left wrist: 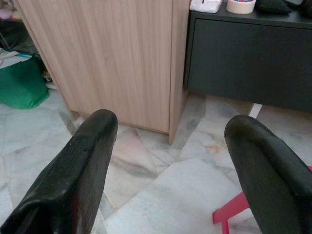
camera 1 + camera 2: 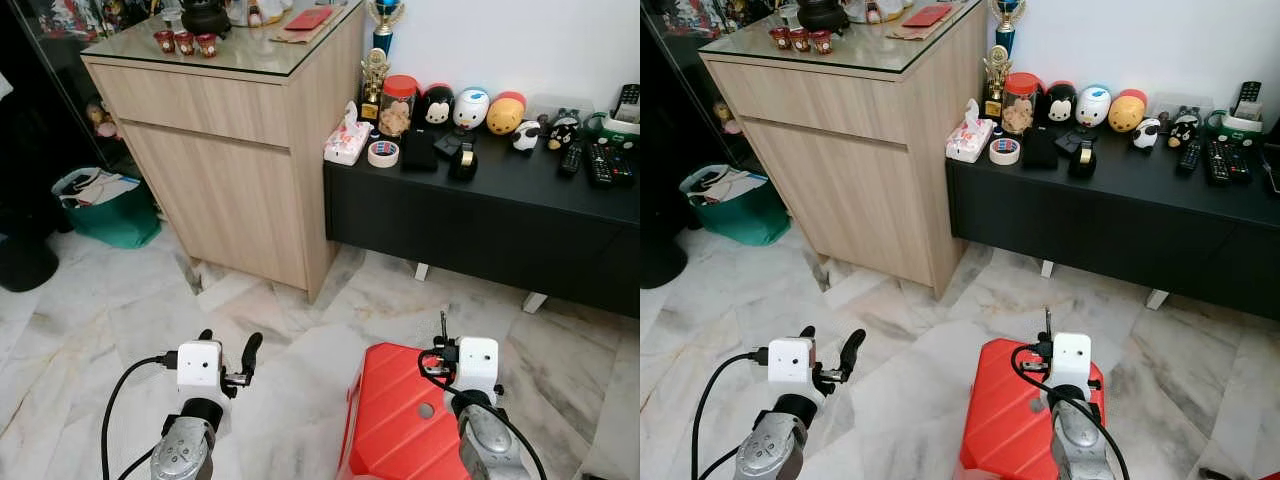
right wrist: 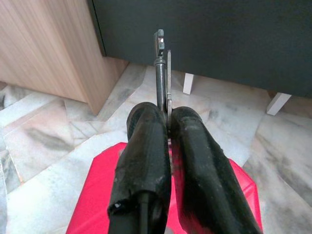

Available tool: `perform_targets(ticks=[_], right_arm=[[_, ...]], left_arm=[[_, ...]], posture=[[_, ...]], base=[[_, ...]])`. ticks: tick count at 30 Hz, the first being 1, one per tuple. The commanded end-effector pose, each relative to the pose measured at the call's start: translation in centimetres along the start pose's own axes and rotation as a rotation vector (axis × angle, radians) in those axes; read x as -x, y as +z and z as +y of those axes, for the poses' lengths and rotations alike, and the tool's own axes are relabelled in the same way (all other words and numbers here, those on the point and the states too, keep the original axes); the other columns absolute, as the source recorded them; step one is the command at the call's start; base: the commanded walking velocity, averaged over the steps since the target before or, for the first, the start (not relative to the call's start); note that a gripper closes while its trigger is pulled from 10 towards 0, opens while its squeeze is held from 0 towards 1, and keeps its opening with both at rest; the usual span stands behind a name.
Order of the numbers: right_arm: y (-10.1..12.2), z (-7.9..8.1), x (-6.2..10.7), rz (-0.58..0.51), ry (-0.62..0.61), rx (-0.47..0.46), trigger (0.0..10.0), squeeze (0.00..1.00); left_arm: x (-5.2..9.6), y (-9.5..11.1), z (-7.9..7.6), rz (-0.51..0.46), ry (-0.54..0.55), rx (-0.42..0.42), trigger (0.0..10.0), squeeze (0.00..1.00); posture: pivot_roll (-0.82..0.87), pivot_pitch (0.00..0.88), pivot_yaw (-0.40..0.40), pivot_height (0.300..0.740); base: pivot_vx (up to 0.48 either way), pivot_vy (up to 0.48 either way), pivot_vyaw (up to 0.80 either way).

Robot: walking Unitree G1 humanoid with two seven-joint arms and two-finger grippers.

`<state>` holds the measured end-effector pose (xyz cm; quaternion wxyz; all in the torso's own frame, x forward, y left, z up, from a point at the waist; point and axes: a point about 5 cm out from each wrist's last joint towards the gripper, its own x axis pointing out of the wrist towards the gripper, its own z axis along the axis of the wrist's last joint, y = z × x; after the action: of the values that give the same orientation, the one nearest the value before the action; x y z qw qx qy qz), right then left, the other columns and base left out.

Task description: Hang keys on a hook

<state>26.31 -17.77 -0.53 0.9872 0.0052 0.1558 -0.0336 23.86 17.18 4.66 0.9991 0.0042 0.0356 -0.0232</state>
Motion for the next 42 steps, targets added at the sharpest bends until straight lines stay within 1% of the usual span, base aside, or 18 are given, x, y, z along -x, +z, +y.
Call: perform_targets(ticks=[1,3,5,8,16,29,37,40,42], right_arm=[[-0.18,-0.32,-0.04,0.010,-0.012,-0.006,10.0,0.00],[-0.24,-0.34,-0.04,0.014,-0.014,-0.006,10.0,0.00],[-0.25,-0.38,-0.01,0.007,-0.019,-0.026,10.0,0.00],[-0.21,-0.33,-0.01,0.001,-0.012,-0.016,10.0,0.00],[-0.11,-0.17,-0.16,-0.002,-0.005,-0.021,10.0,0.00],[-0.08,-0.11,-0.22,-0.002,0.006,-0.008,10.0,0.00],[-0.10,-0.01,-0.26,0.004,0.007,-0.022,10.0,0.00],[-0.05,-0.01,-0.28,0.003,0.007,-0.023,10.0,0.00],[0.00,-0.03,-0.29,0.000,0.004,-0.022,10.0,0.00]], left_arm=[[0.32,-0.44,0.32,0.018,0.010,-0.006,10.0,0.00],[0.32,-0.43,0.31,0.018,0.009,-0.005,10.0,0.00],[0.30,-0.42,0.29,0.016,0.007,-0.005,10.0,0.00],[0.32,-0.43,0.30,0.016,0.007,-0.005,10.0,0.00],[0.24,-0.33,0.40,0.010,0.007,-0.006,10.0,0.00],[0.09,-0.20,0.06,0.004,-0.010,-0.001,10.0,0.00],[0.15,-0.21,0.02,0.003,-0.009,0.001,10.0,0.00],[0.15,-0.18,0.03,0.004,-0.008,0.001,10.0,0.00],[0.11,-0.17,0.04,0.004,-0.009,0.001,10.0,0.00]], posture=[[0.02,0.047,0.026,0.740],[0.02,0.047,0.026,0.740],[0.02,0.047,0.026,0.740],[0.02,0.043,0.028,0.740],[0.02,0.039,0.029,0.740],[0.02,0.032,0.029,0.740],[0.02,0.037,0.027,0.740],[0.02,0.041,0.026,0.740],[0.02,0.042,0.027,0.740]], base=[[0.000,0.000,0.00],[0.000,0.000,0.00],[0.000,0.000,0.00],[0.000,0.000,0.00],[0.000,0.000,0.00],[-0.241,0.000,0.00],[-0.243,0.000,0.00],[-0.240,0.000,-0.57],[-0.244,0.000,0.00]])
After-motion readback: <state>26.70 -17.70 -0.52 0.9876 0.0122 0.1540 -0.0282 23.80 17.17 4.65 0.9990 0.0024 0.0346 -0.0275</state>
